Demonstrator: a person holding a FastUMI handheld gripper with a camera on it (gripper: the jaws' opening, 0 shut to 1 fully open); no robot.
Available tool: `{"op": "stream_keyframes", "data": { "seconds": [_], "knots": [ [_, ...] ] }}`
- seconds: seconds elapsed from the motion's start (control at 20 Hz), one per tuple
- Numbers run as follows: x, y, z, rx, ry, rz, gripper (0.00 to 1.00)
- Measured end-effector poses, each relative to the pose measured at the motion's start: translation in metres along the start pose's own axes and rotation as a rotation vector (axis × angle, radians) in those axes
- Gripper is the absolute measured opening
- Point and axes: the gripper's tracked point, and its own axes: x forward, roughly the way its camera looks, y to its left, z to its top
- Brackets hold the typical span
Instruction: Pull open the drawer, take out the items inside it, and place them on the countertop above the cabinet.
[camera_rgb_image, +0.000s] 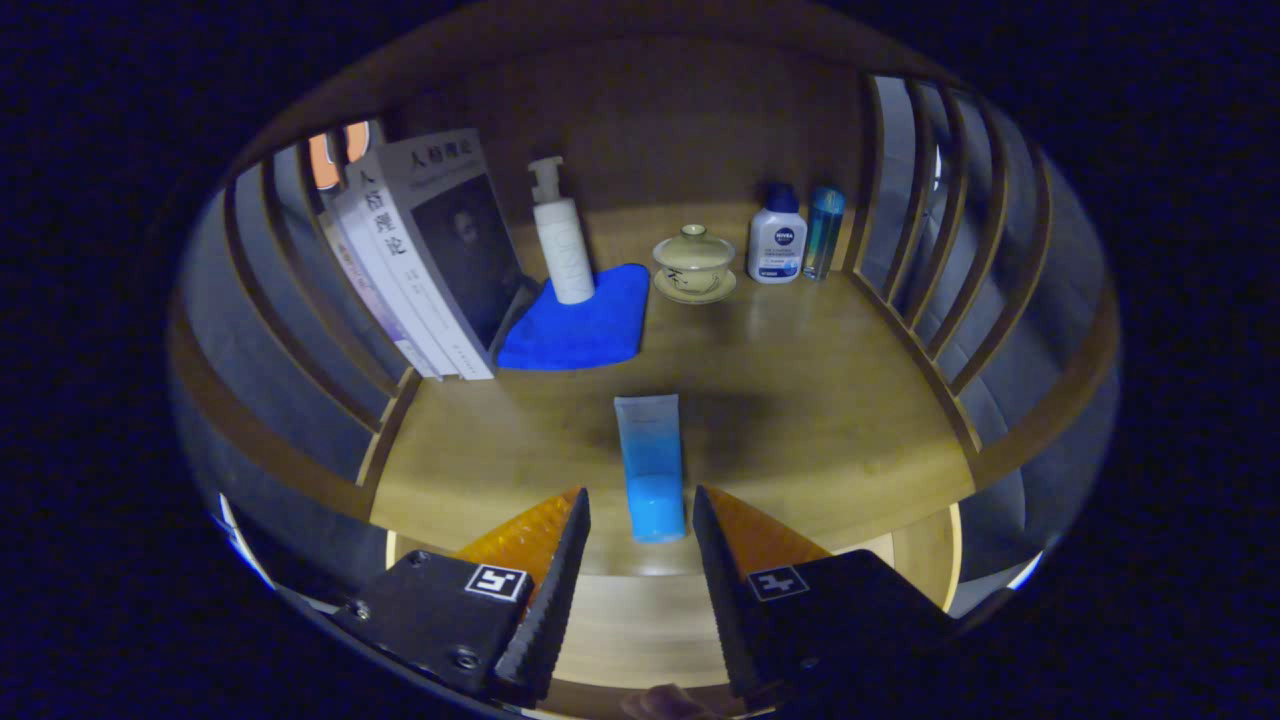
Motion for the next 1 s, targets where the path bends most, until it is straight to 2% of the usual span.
{"op": "stream_keyframes", "data": {
  "seconds": [0.15, 0.3, 0.7, 0.8, 1.0],
  "knots": [
    [-0.024, -0.002, -0.020, 0.006, -0.032, 0.002, 0.66],
    [-0.055, -0.010, -0.046, -0.018, -0.060, -0.009, 0.78],
    [-0.126, 0.005, -0.117, -0.107, -0.236, 0.068, 0.77],
    [-0.137, 0.002, -0.133, -0.119, -0.286, 0.068, 0.85],
    [-0.156, 0.000, -0.157, -0.163, -0.390, 0.079, 0.87]
  ]
}}
